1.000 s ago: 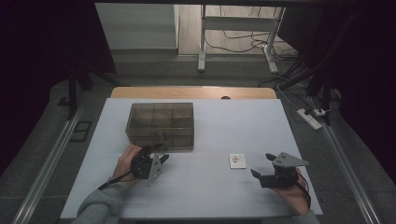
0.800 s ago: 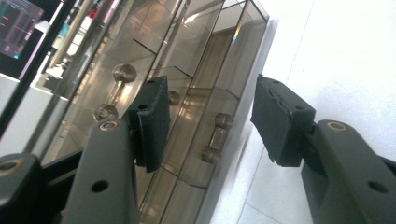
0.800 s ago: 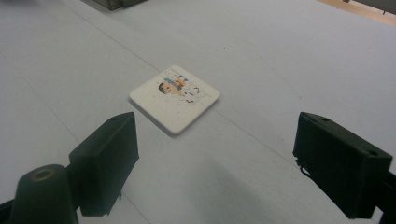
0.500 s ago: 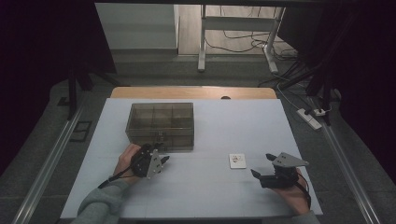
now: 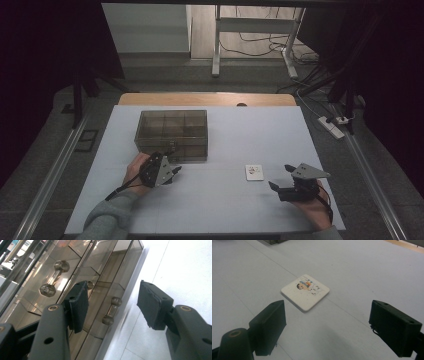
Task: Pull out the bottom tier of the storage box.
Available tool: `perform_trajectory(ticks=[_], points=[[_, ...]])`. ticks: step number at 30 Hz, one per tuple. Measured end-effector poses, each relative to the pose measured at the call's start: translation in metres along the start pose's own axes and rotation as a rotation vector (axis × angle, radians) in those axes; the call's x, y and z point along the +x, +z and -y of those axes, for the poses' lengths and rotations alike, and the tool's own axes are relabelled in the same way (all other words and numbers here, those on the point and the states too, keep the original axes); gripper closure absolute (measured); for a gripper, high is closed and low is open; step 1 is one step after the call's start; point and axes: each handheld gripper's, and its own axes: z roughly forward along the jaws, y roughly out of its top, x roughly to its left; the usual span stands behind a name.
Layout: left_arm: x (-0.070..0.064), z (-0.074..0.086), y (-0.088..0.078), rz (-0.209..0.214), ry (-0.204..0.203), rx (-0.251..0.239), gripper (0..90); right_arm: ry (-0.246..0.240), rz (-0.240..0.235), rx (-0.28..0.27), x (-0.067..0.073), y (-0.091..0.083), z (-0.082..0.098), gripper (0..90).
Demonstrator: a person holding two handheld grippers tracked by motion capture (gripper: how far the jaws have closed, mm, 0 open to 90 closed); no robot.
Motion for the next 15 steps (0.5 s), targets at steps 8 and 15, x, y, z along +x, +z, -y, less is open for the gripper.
perform_trajectory(ticks=[8, 15], points=[[0.0024, 0.0005, 0.0031, 0.028, -0.019, 0.006, 42.5, -0.002, 0.001, 0.002, -0.0001, 0.0, 0.0001, 13.7], [0.002, 0.0001, 0.0066, 0.039, -0.005, 0.016, 42.4, -0.003, 0.001, 0.002, 0.0001, -0.0001, 0.0, 13.7]])
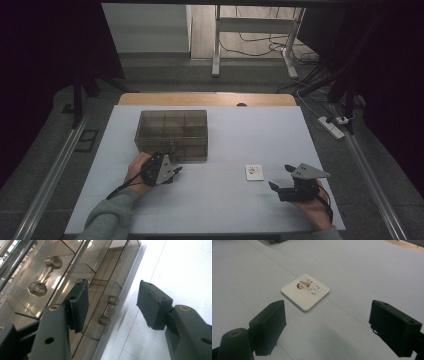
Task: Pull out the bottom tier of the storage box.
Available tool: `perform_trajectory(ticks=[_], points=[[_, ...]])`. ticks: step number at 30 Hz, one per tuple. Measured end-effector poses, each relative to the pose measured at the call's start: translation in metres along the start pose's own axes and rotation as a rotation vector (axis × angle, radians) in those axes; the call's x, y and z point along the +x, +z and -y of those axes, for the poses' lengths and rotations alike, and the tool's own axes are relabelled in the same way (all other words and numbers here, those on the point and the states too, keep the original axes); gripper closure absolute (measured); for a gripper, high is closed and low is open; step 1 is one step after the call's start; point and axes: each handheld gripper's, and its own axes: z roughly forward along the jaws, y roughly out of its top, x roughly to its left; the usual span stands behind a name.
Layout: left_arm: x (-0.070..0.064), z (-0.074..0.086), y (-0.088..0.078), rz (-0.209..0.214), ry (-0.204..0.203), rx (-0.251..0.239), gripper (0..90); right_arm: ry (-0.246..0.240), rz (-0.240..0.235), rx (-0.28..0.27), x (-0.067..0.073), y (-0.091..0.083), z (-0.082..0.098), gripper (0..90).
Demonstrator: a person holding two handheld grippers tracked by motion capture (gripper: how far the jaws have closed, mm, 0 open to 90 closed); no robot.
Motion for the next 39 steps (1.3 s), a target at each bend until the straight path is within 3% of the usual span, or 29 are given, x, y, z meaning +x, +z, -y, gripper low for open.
perform_trajectory(ticks=[8, 39], points=[[0.001, 0.002, 0.005, 0.01, 0.007, 0.021, 42.0, 0.0, -0.003, 0.001, 0.0, 0.0, 0.0, 13.7], [0.012, 0.01, 0.011, 0.069, -0.045, 0.055, 48.4, 0.005, -0.014, -0.014, 0.001, -0.001, -0.001, 13.7]])
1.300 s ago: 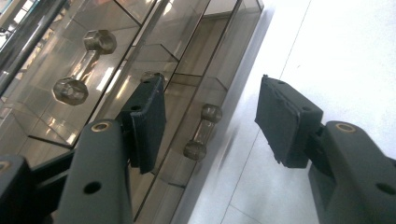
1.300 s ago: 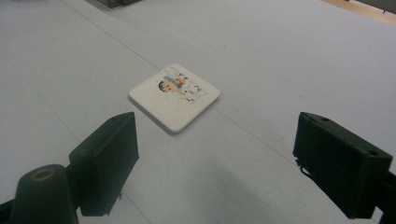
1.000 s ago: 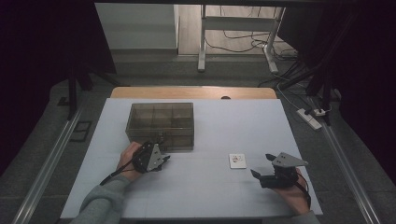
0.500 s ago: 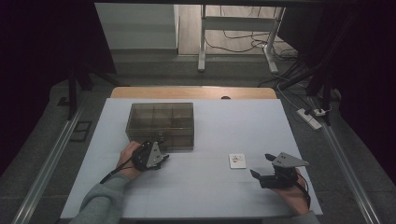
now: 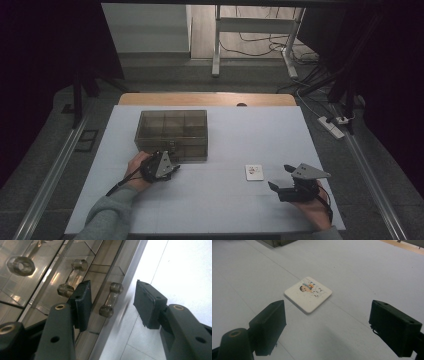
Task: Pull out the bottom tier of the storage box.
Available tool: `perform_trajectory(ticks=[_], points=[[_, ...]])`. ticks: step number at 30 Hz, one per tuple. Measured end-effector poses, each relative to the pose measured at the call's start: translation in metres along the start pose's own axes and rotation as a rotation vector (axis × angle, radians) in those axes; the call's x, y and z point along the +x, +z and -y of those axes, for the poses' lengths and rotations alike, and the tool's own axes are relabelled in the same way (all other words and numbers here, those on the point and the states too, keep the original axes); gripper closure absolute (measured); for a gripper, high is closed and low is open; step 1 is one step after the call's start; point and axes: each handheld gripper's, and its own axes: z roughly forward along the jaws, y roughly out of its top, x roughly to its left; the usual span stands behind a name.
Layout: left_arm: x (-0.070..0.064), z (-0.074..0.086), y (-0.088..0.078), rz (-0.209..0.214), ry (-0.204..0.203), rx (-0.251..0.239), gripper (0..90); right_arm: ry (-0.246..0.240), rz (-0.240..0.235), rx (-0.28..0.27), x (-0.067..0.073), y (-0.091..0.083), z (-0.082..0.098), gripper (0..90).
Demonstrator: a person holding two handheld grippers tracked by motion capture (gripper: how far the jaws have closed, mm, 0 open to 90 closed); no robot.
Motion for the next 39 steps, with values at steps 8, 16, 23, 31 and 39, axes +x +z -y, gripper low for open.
perform_trajectory(ticks=[8, 16, 23, 31, 39], points=[[0.0027, 0.0005, -0.0008, -0.009, -0.009, 0.001, 56.8, 0.0, 0.0, 0.0, 0.0, -0.0001, 0.0001, 13.7], [0.0038, 0.0018, -0.0011, -0.008, -0.003, 0.003, 59.2, 0.001, 0.0, -0.002, 0.0001, -0.0005, 0.0003, 13.7], [0.0054, 0.0031, -0.0013, -0.002, -0.008, 0.001, 60.7, 0.002, 0.002, -0.002, 0.0002, -0.0007, 0.0003, 13.7], [0.0058, 0.0037, -0.0023, 0.01, -0.008, 0.004, 60.6, 0.001, 0.001, -0.001, 0.0003, -0.0006, 0.0005, 13.7], [0.0053, 0.0038, -0.0044, 0.029, 0.001, 0.01, 61.2, 0.002, -0.002, 0.003, 0.0004, 0.0002, 0.0008, 13.7]])
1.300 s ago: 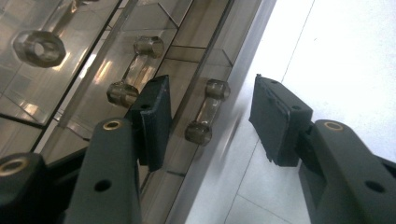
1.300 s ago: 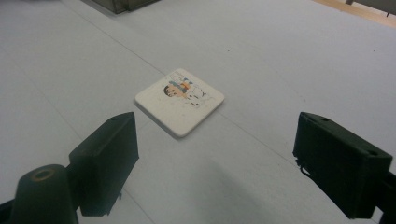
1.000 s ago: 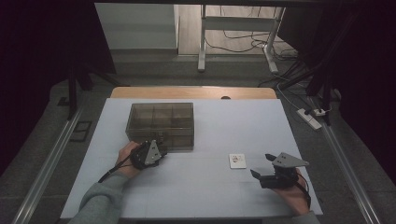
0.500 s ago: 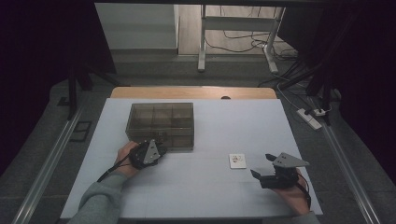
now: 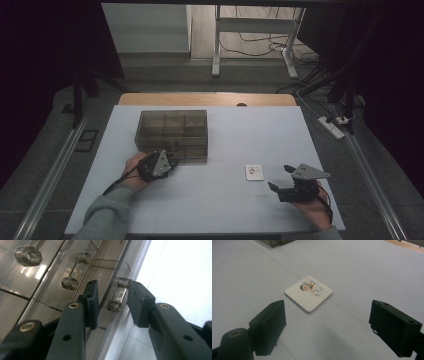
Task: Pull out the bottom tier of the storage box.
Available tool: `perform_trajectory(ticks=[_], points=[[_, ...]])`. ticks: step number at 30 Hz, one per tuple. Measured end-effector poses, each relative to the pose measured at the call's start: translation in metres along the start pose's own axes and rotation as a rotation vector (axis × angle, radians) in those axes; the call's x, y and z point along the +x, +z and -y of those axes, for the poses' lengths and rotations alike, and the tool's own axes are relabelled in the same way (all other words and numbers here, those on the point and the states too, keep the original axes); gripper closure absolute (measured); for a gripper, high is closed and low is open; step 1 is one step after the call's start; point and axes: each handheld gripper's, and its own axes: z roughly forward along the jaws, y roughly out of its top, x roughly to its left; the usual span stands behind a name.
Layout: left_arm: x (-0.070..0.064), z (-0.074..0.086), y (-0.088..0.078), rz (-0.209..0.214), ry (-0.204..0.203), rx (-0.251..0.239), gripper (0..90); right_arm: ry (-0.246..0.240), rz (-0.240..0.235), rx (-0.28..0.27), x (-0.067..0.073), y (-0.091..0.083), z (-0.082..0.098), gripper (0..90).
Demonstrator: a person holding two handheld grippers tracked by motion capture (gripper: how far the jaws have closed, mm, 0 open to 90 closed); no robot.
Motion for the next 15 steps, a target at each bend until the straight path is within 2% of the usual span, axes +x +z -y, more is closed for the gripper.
perform_trajectory(ticks=[6, 11, 15], points=[[-0.0008, 0.0004, -0.0007, 0.002, 0.008, -0.005, 62.0, 0.0, 0.0, 0.0, -0.0001, -0.0001, 0.0001, 13.7], [0.0007, 0.0014, -0.0022, 0.015, -0.007, -0.012, 63.8, 0.0, -0.002, -0.001, -0.0001, -0.0002, 0.0001, 13.7], [-0.0006, 0.0008, -0.0022, 0.009, 0.0, -0.008, 63.7, 0.001, -0.001, -0.003, -0.0003, -0.0003, 0.0001, 13.7]])
